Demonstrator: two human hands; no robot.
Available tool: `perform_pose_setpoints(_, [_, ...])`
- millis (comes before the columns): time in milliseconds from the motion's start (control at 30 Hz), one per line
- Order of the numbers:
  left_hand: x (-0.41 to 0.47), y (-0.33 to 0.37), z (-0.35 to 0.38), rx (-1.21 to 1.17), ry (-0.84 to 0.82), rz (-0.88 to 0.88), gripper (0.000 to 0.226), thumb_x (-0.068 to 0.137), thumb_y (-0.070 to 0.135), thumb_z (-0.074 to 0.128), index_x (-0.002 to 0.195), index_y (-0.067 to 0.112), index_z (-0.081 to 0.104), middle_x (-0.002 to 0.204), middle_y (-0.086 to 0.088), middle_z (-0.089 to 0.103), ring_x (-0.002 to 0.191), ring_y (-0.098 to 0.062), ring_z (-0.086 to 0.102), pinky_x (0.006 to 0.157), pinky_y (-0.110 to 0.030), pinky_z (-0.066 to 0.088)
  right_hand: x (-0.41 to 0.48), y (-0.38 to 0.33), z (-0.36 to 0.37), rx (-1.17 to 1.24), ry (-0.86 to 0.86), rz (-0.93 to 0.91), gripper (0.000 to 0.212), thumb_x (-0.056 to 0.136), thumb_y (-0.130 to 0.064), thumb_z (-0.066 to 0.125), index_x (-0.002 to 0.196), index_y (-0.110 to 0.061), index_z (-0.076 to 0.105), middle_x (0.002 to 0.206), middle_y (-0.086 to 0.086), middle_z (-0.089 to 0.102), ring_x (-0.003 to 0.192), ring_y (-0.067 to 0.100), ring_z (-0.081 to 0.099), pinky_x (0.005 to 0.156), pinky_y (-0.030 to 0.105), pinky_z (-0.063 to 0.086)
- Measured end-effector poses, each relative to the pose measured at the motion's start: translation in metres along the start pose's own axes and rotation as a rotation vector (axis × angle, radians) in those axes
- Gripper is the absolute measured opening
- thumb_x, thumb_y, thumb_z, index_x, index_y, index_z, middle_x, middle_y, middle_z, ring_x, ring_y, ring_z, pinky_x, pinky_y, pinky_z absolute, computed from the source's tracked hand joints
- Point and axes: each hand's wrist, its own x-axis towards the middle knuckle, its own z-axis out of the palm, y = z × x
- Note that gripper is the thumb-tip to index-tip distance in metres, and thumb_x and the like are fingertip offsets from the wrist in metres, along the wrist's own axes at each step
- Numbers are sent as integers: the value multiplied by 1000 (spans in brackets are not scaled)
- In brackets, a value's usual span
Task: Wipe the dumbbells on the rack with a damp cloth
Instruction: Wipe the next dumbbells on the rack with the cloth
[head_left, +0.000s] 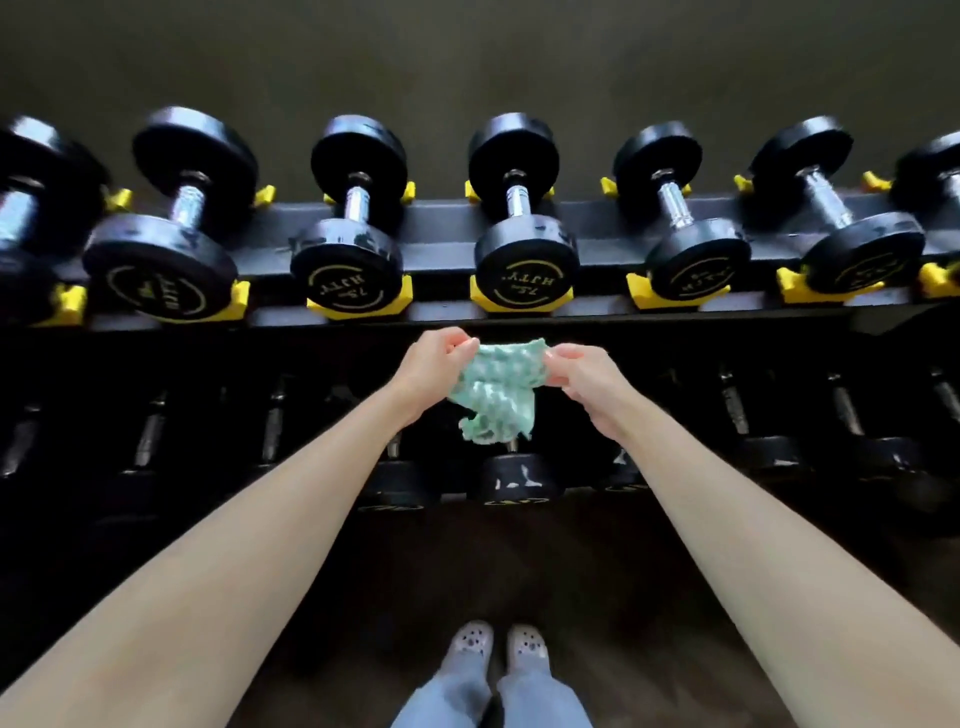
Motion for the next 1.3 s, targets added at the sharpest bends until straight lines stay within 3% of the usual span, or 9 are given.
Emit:
perform_pose_setpoints(200, [5, -34, -33, 351, -79, 98, 30, 77, 35, 73, 78, 11, 56, 62, 6, 46, 57, -8, 43, 51, -22, 32, 43, 29, 41, -163, 112, -131, 18, 96, -16, 47, 91, -13, 65, 85, 2, 63, 84, 17, 59, 78, 33, 49])
perform_pose_setpoints(333, [9, -80, -53, 728, -135, -3, 20, 80, 13, 66, 70, 12, 49, 75, -1, 47, 81, -28, 54, 63, -31, 38, 57, 40, 63, -252, 183, -220, 23, 98, -18, 39, 84, -8, 54, 70, -3, 50, 67, 11, 45, 58, 20, 34])
perform_pose_setpoints(567, [19, -137, -47, 38, 265, -333, 16, 87, 2, 56, 102, 4, 51, 111, -17, 62, 83, -24, 65, 66, -31, 57, 79, 68, 78, -227, 118, -263, 29, 99, -16, 40, 89, 8, 53, 78, 8, 49, 71, 14, 44, 63, 26, 32])
perform_pose_setpoints(667, [33, -146, -48, 84, 330, -217, 14, 84, 3, 61, 91, 7, 50, 126, -6, 55, 108, -23, 56, 83, -25, 42, 81, 77, 85, -117, 195, -247, 28, 94, -11, 46, 74, 8, 48, 68, 7, 41, 63, 11, 35, 56, 25, 26])
perform_pose_setpoints(833, [55, -173, -39, 241, 99, -113, 22, 86, 2, 55, 108, 4, 58, 109, -4, 53, 95, -19, 52, 76, -21, 36, 81, 122, 108, -47, 243, 12, 37, 83, 2, 47, 53, -13, 31, 56, 2, 29, 58, 17, 27, 54, 33, 18])
perform_pose_setpoints(967, [69, -216, -23, 424, -149, 58, 16, 87, 0, 52, 100, 2, 61, 115, -12, 54, 107, -26, 52, 80, -18, 32, 81, 189, 152, -299, 192, 396, 28, 89, -18, 43, 88, 4, 60, 93, 17, 59, 97, 34, 56, 73, 30, 36])
perform_pose_setpoints(1100, [73, -258, -21, 536, -319, 226, 25, 87, -3, 48, 108, 2, 61, 132, -13, 45, 121, -28, 47, 97, -24, 34, 81, 231, 211, -87, 232, 677, 46, 91, -33, 35, 111, 1, 58, 100, 22, 66, 89, 38, 66, 77, 40, 55])
perform_pose_setpoints(1200, [65, -276, -26, 556, -379, 339, 24, 90, 3, 48, 111, 7, 59, 135, -9, 40, 121, -26, 46, 95, -26, 37, 92, 238, 226, -298, 539, 564, 35, 95, -19, 42, 122, 0, 51, 126, 20, 51, 111, 36, 54, 88, 36, 43])
perform_pose_setpoints(1300, [58, -283, -26, 534, -371, 488, 21, 90, 6, 48, 107, 7, 60, 131, -7, 40, 114, -22, 47, 87, -21, 36, 115, 232, 230, -28, 518, 353, 35, 96, -20, 44, 129, -8, 50, 131, 13, 50, 120, 28, 50, 101, 35, 38])
